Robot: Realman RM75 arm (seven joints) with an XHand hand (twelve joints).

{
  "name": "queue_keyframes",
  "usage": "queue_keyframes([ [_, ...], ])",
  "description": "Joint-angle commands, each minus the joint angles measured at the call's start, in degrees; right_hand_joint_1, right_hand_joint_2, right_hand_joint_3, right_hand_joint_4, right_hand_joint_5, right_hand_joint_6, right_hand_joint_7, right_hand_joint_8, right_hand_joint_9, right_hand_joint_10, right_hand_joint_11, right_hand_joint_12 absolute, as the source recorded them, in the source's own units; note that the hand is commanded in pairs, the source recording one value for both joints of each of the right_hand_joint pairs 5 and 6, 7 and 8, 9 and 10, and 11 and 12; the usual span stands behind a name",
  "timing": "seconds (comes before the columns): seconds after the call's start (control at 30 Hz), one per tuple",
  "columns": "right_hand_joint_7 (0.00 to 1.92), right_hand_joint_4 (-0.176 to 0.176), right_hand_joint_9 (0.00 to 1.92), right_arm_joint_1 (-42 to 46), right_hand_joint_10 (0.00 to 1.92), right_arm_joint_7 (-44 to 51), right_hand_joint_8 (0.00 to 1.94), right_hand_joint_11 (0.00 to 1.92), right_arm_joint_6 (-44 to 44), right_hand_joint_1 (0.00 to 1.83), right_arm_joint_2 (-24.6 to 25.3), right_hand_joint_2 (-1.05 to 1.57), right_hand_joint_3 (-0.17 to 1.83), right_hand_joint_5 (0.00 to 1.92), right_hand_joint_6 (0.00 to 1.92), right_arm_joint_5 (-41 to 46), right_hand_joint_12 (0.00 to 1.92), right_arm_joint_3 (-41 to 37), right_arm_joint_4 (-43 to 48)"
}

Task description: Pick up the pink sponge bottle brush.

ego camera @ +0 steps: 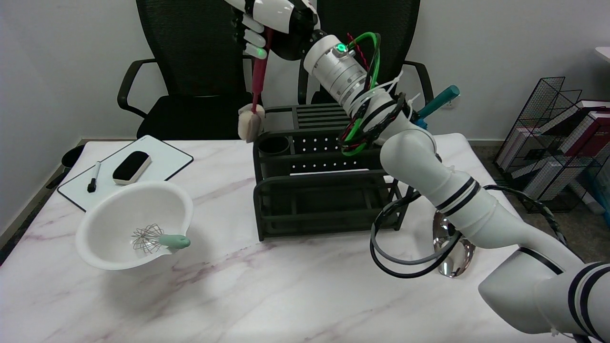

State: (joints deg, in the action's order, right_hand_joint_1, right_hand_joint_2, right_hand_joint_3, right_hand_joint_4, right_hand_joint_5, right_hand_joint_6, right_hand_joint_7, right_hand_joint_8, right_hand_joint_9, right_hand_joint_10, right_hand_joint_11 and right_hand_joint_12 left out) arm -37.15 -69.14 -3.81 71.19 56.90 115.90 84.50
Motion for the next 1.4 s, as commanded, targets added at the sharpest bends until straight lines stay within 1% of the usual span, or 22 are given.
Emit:
queue_keyframes([
  [0.03,1.92,0.000,1.92,-0.1,1.92,0.4,1.92,1.92,0.2,0.97,1.4,1.57,0.33,1.92,1.92,8.9,1.92,5.0,4.7],
  [0.23,1.92,0.000,1.92,0.6,1.92,0.3,1.92,1.92,0.2,0.95,1.8,1.57,0.31,1.92,1.92,13.7,1.92,7.4,8.2],
  [0.3,1.92,0.000,1.92,2.2,1.92,0.1,1.92,1.92,-0.4,0.96,1.4,1.57,0.31,1.92,1.92,15.1,1.92,8.1,10.2],
  [0.47,1.92,0.000,1.92,11.3,1.92,0.4,1.92,1.92,-6.1,0.96,-0.5,1.57,0.34,1.92,1.92,14.3,1.92,8.3,15.3],
  [0.57,1.92,0.000,1.92,16.8,1.92,0.5,1.92,1.92,-8.3,0.99,-0.9,1.57,0.42,1.92,1.92,13.7,1.92,8.1,18.2],
  [0.63,1.92,0.000,1.92,20.4,1.92,0.5,1.92,1.92,-9.5,0.99,-1.3,1.57,0.45,1.92,1.92,11.7,1.92,7.7,19.6],
  [0.8,1.92,0.000,1.92,30.4,1.92,0.4,1.92,1.92,-17.0,0.97,-2.8,1.57,0.58,1.92,1.92,4.7,1.92,6.3,22.0],
  [0.87,1.92,0.000,1.92,34.1,1.92,-0.1,1.92,1.92,-23.2,0.97,-3.7,1.57,0.60,1.92,1.92,-0.1,1.92,6.4,22.2],
  [0.93,1.92,0.000,1.92,36.6,1.92,-0.3,1.92,1.92,-28.9,0.97,-4.9,1.57,0.67,1.92,1.92,-3.2,1.92,7.1,22.2],
  [1.03,1.92,0.000,1.92,39.3,1.92,-1.2,1.92,1.92,-37.3,0.97,-6.7,1.57,0.69,1.92,1.92,-7.5,1.92,9.3,21.7],
  [1.13,1.92,0.000,1.92,41.9,1.92,-1.1,1.92,1.92,-42.1,0.97,-9.3,1.57,0.70,1.92,1.92,-10.1,1.92,10.9,21.6],
  [1.27,1.92,0.000,1.92,44.6,1.92,-1.4,1.92,1.92,-44.4,0.97,-10.2,1.57,0.75,1.92,1.92,-13.9,1.92,11.0,21.8],
  [1.37,1.92,0.000,1.92,47.2,1.92,-1.2,1.92,1.92,-44.9,0.96,-9.0,1.57,0.81,1.92,1.92,-14.1,1.92,11.1,21.8],
  [1.4,1.92,0.000,1.92,48.0,1.92,-1.2,1.92,1.92,-45.1,0.96,-8.7,1.57,0.87,1.92,1.92,-14.1,1.92,11.1,21.7],
])
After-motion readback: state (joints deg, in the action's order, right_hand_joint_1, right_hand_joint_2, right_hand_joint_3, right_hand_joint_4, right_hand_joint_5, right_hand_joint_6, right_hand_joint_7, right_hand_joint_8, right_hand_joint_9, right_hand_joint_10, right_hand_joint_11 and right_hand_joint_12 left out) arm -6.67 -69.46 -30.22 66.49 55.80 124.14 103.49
